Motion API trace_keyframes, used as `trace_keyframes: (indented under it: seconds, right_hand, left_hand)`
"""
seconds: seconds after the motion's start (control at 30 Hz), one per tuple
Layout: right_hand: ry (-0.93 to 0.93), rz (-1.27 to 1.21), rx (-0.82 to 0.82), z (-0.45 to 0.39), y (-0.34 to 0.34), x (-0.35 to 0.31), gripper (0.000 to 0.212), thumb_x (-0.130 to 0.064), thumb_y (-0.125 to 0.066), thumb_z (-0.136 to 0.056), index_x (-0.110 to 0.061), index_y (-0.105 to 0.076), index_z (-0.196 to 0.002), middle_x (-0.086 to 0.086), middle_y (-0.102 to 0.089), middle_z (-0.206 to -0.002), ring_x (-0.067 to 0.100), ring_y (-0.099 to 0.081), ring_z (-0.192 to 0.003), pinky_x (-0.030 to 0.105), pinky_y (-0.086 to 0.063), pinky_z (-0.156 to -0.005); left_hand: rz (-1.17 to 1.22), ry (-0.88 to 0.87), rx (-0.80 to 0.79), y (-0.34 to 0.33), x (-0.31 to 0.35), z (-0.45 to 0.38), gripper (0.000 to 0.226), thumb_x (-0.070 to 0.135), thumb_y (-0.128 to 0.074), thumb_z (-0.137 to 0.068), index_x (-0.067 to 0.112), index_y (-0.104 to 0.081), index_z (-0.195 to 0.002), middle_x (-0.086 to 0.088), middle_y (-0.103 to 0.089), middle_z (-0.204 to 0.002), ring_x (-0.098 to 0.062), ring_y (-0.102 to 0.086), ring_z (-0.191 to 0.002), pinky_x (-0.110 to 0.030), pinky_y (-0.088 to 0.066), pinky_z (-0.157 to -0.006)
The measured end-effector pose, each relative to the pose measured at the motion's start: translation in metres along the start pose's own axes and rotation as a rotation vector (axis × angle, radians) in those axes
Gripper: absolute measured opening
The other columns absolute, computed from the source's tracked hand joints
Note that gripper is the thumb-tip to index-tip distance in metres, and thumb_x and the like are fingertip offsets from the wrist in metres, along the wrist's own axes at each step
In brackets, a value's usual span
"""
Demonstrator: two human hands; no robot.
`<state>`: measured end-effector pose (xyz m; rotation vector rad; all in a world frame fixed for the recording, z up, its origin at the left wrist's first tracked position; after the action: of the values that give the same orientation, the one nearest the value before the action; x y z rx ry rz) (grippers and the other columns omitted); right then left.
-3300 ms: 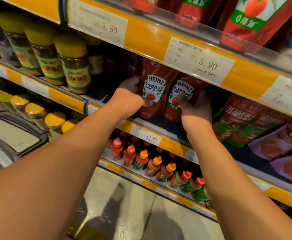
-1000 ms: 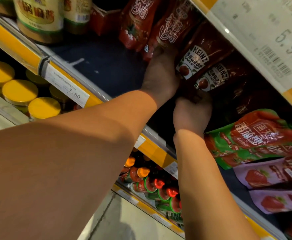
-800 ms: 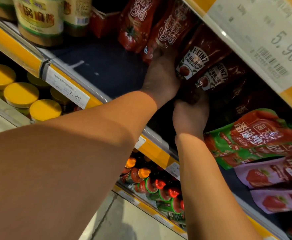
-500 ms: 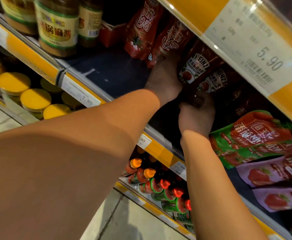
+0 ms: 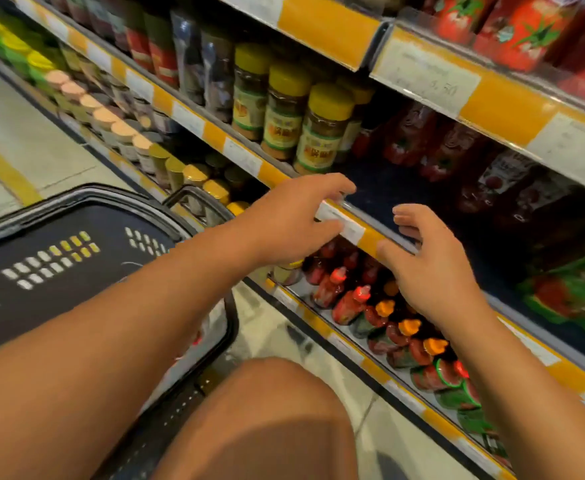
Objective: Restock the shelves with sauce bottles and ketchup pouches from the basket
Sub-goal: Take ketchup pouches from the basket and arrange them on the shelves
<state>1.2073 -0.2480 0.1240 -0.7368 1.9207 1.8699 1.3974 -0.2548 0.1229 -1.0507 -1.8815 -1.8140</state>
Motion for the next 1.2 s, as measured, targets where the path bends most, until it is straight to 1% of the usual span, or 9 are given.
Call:
trace_keyframes:
  seconds: [0.1, 0.17, 0.43, 0.6, 0.73, 0.83, 0.97, 1.1, 1.2]
  right_hand:
    - [0.062, -0.012, -0.164, 0.025, -0.034, -0.047, 0.047, -0.037, -0.068, -0.097, -0.036, -0.051, -0.141, -0.010, -0.063, -0.130, 0.002, -0.065, -0.113, 0.027, -0.054, -0.091]
    - [0.083, -0.064, -0.304, 0.042, -0.059, -0.078, 0.047, -0.042, -0.068, -0.095, -0.043, -0.050, -0.139, -0.011, -0.066, -0.125, 0.005, -0.073, -0.095, 0.037, -0.062, -0.081]
    - [0.375, 0.237, -0.675, 0.078, -0.156, -0.202, 0.066, -0.048, -0.065, -0.098, -0.035, -0.035, -0.155, -0.008, -0.043, -0.160, 0.016, -0.043, -0.145, 0.040, -0.042, -0.114]
    - [0.454, 0.350, -0.852, 0.100, -0.231, -0.249, 0.066, -0.045, -0.066, -0.097, -0.030, -0.038, -0.154, 0.001, -0.050, -0.153, 0.024, -0.055, -0.132, 0.038, -0.049, -0.101]
    - [0.409, 0.313, -0.965, 0.122, -0.289, -0.249, 0.065, -0.038, -0.067, -0.097, -0.025, -0.039, -0.155, 0.003, -0.051, -0.154, 0.026, -0.056, -0.131, 0.032, -0.045, -0.094]
    - [0.366, 0.299, -1.042, 0.134, -0.314, -0.227, 0.059, -0.035, -0.067, -0.098, -0.024, -0.044, -0.151, 0.000, -0.058, -0.144, 0.022, -0.060, -0.120, 0.025, -0.046, -0.089]
    - [0.281, 0.235, -1.084, 0.131, -0.323, -0.201, 0.052, -0.030, -0.067, -0.098, -0.027, -0.048, -0.147, -0.011, -0.057, -0.113, 0.011, -0.057, -0.094, 0.020, -0.043, -0.071]
    - [0.228, 0.223, -1.074, 0.119, -0.327, -0.182, 0.061, -0.034, -0.070, -0.096, -0.028, -0.043, -0.151, -0.003, -0.059, -0.133, 0.014, -0.058, -0.101, 0.027, -0.044, -0.082]
    - [0.160, 0.169, -1.096, 0.116, -0.332, -0.172, 0.059, -0.033, -0.071, -0.095, -0.028, -0.046, -0.149, -0.003, -0.060, -0.124, 0.014, -0.061, -0.089, 0.027, -0.047, -0.074]
  left_hand:
    - [0.017, 0.170, 0.012, 0.054, -0.055, 0.094, 0.052, 0.035, -0.065, -0.100, 0.042, -0.046, -0.148, 0.018, -0.056, -0.143, -0.002, -0.051, -0.132, -0.030, -0.046, -0.103]
    - [-0.031, 0.299, 0.023, 0.081, -0.100, 0.154, 0.053, 0.035, -0.066, -0.099, 0.041, -0.048, -0.148, 0.020, -0.057, -0.143, 0.000, -0.052, -0.131, -0.024, -0.044, -0.102]
    - [-0.065, 0.891, 0.025, 0.089, -0.263, 0.326, 0.048, 0.031, -0.071, -0.095, 0.024, -0.057, -0.141, -0.003, -0.065, -0.134, -0.019, -0.064, -0.116, -0.037, -0.053, -0.099]
    - [0.264, 1.299, 0.116, 0.032, -0.339, 0.383, 0.019, 0.019, -0.066, -0.093, 0.003, -0.073, -0.100, -0.016, -0.071, -0.093, -0.026, -0.063, -0.078, -0.042, -0.059, -0.074]
    - [0.561, 1.548, 0.144, -0.036, -0.361, 0.419, 0.011, 0.001, -0.062, -0.083, 0.004, -0.057, -0.073, -0.013, -0.047, -0.044, -0.022, -0.048, -0.041, -0.035, -0.052, -0.054]
    - [0.722, 1.617, 0.077, -0.079, -0.362, 0.419, 0.011, 0.007, -0.069, -0.073, 0.000, -0.064, -0.080, -0.017, -0.053, -0.061, -0.024, -0.049, -0.046, -0.039, -0.051, -0.058]
    - [0.820, 1.640, 0.243, -0.100, -0.367, 0.413, 0.022, 0.019, -0.074, -0.093, 0.002, -0.061, -0.092, -0.017, -0.064, -0.077, -0.028, -0.062, -0.062, -0.044, -0.063, -0.065]
    - [0.879, 1.657, 0.265, -0.107, -0.369, 0.416, 0.024, 0.016, -0.076, -0.093, -0.003, -0.064, -0.104, -0.019, -0.070, -0.090, -0.028, -0.066, -0.069, -0.038, -0.059, -0.065]
    - [0.807, 1.648, 0.307, -0.085, -0.368, 0.418, 0.017, 0.009, -0.073, -0.093, -0.003, -0.065, -0.103, -0.019, -0.070, -0.095, -0.031, -0.070, -0.080, -0.040, -0.060, -0.066]
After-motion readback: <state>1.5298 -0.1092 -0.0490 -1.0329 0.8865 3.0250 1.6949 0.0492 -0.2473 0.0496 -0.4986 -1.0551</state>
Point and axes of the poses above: each hand's wrist, its own z-axis away from the middle knuckle, its own y-axis out of the back of the hand, x = y × z, the point moved 9 cm from there along -z, towards the middle knuckle
